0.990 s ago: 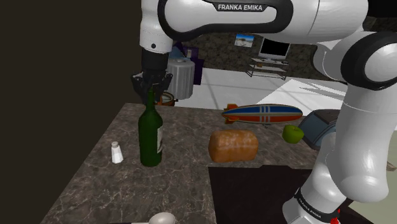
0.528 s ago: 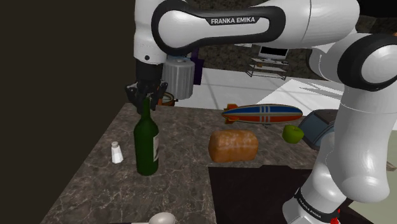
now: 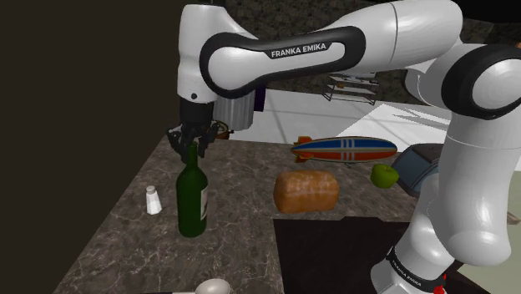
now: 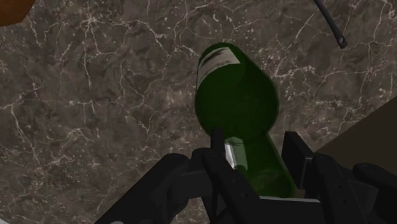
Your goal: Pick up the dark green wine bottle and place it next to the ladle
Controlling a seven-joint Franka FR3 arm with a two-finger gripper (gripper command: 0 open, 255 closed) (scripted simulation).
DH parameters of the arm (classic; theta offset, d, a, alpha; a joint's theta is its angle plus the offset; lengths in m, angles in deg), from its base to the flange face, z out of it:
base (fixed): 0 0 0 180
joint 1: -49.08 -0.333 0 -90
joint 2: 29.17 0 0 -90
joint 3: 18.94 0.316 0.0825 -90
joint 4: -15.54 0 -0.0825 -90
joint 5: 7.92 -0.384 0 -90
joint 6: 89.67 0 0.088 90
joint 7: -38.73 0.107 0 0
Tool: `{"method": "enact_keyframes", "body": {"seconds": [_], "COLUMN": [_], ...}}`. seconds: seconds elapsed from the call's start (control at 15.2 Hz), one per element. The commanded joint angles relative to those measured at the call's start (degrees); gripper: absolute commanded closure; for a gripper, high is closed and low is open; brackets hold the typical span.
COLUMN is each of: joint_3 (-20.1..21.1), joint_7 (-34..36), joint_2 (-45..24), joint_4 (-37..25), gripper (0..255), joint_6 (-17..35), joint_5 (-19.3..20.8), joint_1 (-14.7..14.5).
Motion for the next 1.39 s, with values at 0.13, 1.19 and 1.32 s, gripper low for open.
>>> {"method": "enact_keyframes", "body": {"seconds": [0.13, 1.19, 1.32], "joint_3": [-0.04, -0.01, 0.08], "joint_7": [0.27, 0.2, -0.02], "joint_2": [-0.51, -0.13, 0.84], "joint_4": [2.46, 2.33, -0.19], "gripper": [255, 0, 0], "joint_6": [3.01, 2.52, -0.93], "joint_5": [0.23, 0.11, -0.22], "joint_1": [-0.06, -0.02, 0.04]}}
